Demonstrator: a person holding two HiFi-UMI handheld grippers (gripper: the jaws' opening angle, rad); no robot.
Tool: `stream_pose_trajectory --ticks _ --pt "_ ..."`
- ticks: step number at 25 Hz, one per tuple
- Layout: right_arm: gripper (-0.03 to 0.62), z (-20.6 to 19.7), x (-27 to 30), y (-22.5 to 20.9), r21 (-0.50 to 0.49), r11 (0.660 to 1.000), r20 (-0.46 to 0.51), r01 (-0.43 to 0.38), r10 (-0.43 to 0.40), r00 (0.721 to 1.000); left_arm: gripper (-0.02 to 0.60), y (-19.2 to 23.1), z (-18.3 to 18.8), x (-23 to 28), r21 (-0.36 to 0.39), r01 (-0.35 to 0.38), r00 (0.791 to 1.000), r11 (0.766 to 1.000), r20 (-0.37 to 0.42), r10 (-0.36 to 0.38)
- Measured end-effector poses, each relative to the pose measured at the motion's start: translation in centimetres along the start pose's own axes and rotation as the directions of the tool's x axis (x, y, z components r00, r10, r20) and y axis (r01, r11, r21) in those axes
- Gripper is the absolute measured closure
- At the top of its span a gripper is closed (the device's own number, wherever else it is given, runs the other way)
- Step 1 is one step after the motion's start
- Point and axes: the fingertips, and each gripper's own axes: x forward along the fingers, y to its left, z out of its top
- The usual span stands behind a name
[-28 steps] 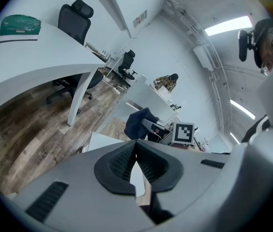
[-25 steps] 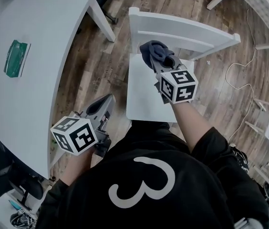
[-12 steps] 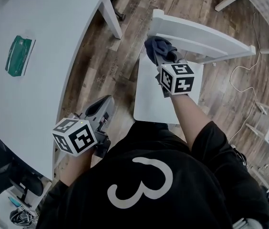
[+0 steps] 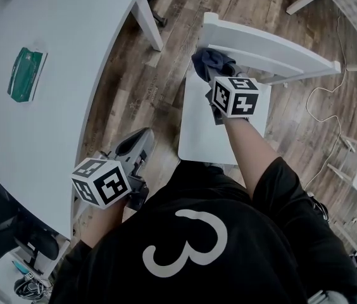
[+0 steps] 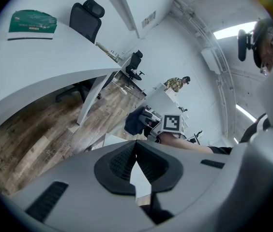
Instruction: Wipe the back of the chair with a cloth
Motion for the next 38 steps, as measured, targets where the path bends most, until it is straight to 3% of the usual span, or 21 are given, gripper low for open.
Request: stream_pose_trajectory --ticks 12,23,30,38 --pt "0.542 0.3 -0.4 -0.6 0.022 1.000 0.025 -0.014 0.013 1.000 0.568 -1.4 -0.6 0.0 0.032 -0.020 1.000 0.999 -0.003 0.020" --pt "0.542 0.5 -2.6 -3.8 0.010 1.000 0.053 0.004 -0.004 0.999 0.568 -2.9 -1.7 0.9 0.056 -0.018 0.999 0.998 -0.034 0.020" --pt "0.542 0.3 -4.8 -7.4 0.009 0.999 0.079 0.052 -0.053 0.996 0.568 -4.8 -2.3 2.4 0.095 0.006 0.997 0.995 -0.075 0.002" --pt "0.542 -0.4 -8.6 -13.7 0.074 0.986 0.091 0.149 -0.156 0.984 0.568 -7.4 -3.0 3.6 0.145 0.031 0.994 0.989 -0.105 -0.016"
